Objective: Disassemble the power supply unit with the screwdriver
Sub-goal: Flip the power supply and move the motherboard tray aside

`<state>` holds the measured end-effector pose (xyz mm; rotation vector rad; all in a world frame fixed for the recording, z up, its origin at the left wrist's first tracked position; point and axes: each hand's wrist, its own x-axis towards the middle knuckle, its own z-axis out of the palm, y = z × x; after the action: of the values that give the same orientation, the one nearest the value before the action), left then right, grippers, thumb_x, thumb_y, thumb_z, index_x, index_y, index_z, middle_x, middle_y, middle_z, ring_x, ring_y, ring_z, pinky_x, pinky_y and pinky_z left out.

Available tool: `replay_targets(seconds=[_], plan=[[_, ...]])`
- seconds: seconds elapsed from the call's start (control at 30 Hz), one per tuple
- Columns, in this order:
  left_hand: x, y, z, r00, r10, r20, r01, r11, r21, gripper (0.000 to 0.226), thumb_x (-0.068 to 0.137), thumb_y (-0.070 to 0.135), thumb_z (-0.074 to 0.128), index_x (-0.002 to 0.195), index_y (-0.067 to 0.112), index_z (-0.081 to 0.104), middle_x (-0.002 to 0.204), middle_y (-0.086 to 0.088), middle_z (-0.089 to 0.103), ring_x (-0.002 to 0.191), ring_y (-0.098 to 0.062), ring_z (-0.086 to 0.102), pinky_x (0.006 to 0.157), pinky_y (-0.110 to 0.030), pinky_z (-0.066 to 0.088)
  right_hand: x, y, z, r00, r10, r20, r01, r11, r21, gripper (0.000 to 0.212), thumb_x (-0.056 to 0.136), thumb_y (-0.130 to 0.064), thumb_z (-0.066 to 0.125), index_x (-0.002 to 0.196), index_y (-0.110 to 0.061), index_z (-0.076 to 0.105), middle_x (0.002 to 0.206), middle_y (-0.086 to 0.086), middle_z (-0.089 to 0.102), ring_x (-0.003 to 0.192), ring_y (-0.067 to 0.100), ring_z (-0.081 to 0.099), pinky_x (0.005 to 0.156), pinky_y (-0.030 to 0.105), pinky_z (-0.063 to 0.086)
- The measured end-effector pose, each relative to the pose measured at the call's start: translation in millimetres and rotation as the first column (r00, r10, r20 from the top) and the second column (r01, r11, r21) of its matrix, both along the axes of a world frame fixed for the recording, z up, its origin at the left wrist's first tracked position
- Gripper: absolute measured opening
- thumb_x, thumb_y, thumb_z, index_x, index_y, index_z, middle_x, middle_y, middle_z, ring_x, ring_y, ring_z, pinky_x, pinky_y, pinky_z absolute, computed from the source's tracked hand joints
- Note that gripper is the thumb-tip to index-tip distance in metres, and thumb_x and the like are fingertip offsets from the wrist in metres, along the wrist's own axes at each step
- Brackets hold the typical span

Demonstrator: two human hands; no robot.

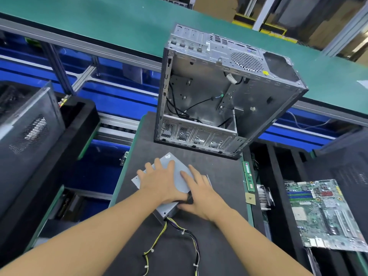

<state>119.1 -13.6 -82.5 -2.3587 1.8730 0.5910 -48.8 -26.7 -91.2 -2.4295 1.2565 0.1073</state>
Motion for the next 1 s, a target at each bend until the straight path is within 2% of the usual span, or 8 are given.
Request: replay_targets(seconds=[0.2, 0.5, 0.6, 0.7, 0.77, 0.83, 0.93, 1.0], plan=[[-1, 7, 7, 0.997, -0.06, 0.042, 0.062, 0.997, -0.053, 0.104, 0.047, 0.079, 0.053, 0.138, 0.038, 0.024, 0.137, -0.006, 0.031, 0.112, -0.033, 0.035, 0.089, -0.049, 0.031, -2, 8, -1, 0.999, -0.041, 0.032, 0.043, 0.998, -0.056, 0.098, 0.077, -0.043, 0.072, 0.152, -0.032, 0.011, 0.154, -0.004, 0.008, 0.132, 0.024, 0.022, 0.099, 0.036, 0.04], [17, 4, 28, 0.985, -0.168, -0.026, 0.168, 0.986, -0.01, 0.112, 0.043, 0.084, 0.055, 0.139, 0.04, 0.018, 0.144, -0.006, 0.023, 0.123, -0.036, 0.03, 0.105, -0.058, 0.025, -6, -7, 24, 0.975, -0.038, 0.22, 0.013, 0.994, 0.113, 0.091, 0.078, -0.029, 0.07, 0.153, -0.026, 0.017, 0.144, -0.005, 0.026, 0.128, 0.016, 0.027, 0.111, 0.037, 0.032], [30, -8, 57, 0.978, -0.184, -0.099, 0.185, 0.983, -0.004, 0.119, 0.04, 0.089, 0.053, 0.144, 0.046, 0.014, 0.146, -0.003, 0.027, 0.125, -0.033, 0.029, 0.098, -0.05, 0.031, -4, -16, 38, 0.854, -0.196, 0.482, 0.093, 0.969, 0.23, 0.092, 0.077, -0.023, 0.075, 0.151, -0.028, 0.021, 0.142, -0.009, 0.036, 0.132, 0.006, 0.036, 0.11, 0.026, 0.033], [48, -24, 97, 0.951, -0.15, -0.271, 0.162, 0.986, 0.025, 0.119, 0.044, 0.092, 0.055, 0.148, 0.05, 0.015, 0.153, 0.0, 0.029, 0.134, -0.032, 0.031, 0.102, -0.05, 0.034, 0, -20, 50, 0.597, -0.449, 0.665, 0.156, 0.878, 0.453, 0.086, 0.075, -0.03, 0.076, 0.147, -0.034, 0.027, 0.132, -0.009, 0.051, 0.117, 0.0, 0.053, 0.094, 0.013, 0.042], [61, -31, 118, 0.813, -0.02, -0.582, 0.066, 0.996, 0.059, 0.107, 0.055, 0.084, 0.062, 0.148, 0.045, 0.027, 0.153, 0.002, 0.036, 0.134, -0.026, 0.039, 0.104, -0.046, 0.037, -1, -24, 56, 0.342, -0.613, 0.712, 0.138, 0.782, 0.607, 0.075, 0.075, -0.032, 0.071, 0.143, -0.036, 0.036, 0.13, -0.007, 0.054, 0.117, 0.006, 0.056, 0.098, 0.023, 0.045], [68, -31, 122, 0.499, 0.207, -0.842, -0.087, 0.978, 0.188, 0.098, 0.061, 0.076, 0.067, 0.144, 0.031, 0.041, 0.145, -0.001, 0.049, 0.123, -0.024, 0.05, 0.1, -0.047, 0.041, -7, -29, 62, 0.143, -0.706, 0.694, 0.108, 0.708, 0.698, 0.063, 0.077, -0.03, 0.064, 0.137, -0.035, 0.046, 0.134, -0.001, 0.054, 0.126, 0.016, 0.049, 0.11, 0.037, 0.037], [74, -22, 107, -0.103, 0.524, -0.845, -0.052, 0.846, 0.531, 0.103, 0.055, 0.07, 0.076, 0.134, 0.008, 0.055, 0.131, -0.022, 0.062, 0.112, -0.037, 0.062, 0.082, -0.047, 0.056, -18, -27, 69, 0.196, -0.704, 0.683, 0.087, 0.706, 0.703, 0.062, 0.077, -0.036, 0.062, 0.137, -0.038, 0.046, 0.142, -0.006, 0.049, 0.138, 0.018, 0.039, 0.117, 0.042, 0.027], [70, -17, 91, -0.314, 0.63, -0.71, 0.106, 0.767, 0.633, 0.102, 0.05, 0.064, 0.085, 0.129, 0.003, 0.063, 0.132, -0.029, 0.058, 0.118, -0.047, 0.059, 0.081, -0.055, 0.056, -25, -22, 69, 0.264, -0.687, 0.677, 0.069, 0.713, 0.698, 0.069, 0.074, -0.047, 0.066, 0.139, -0.04, 0.044, 0.143, -0.011, 0.047, 0.14, 0.014, 0.036, 0.114, 0.035, 0.028]])
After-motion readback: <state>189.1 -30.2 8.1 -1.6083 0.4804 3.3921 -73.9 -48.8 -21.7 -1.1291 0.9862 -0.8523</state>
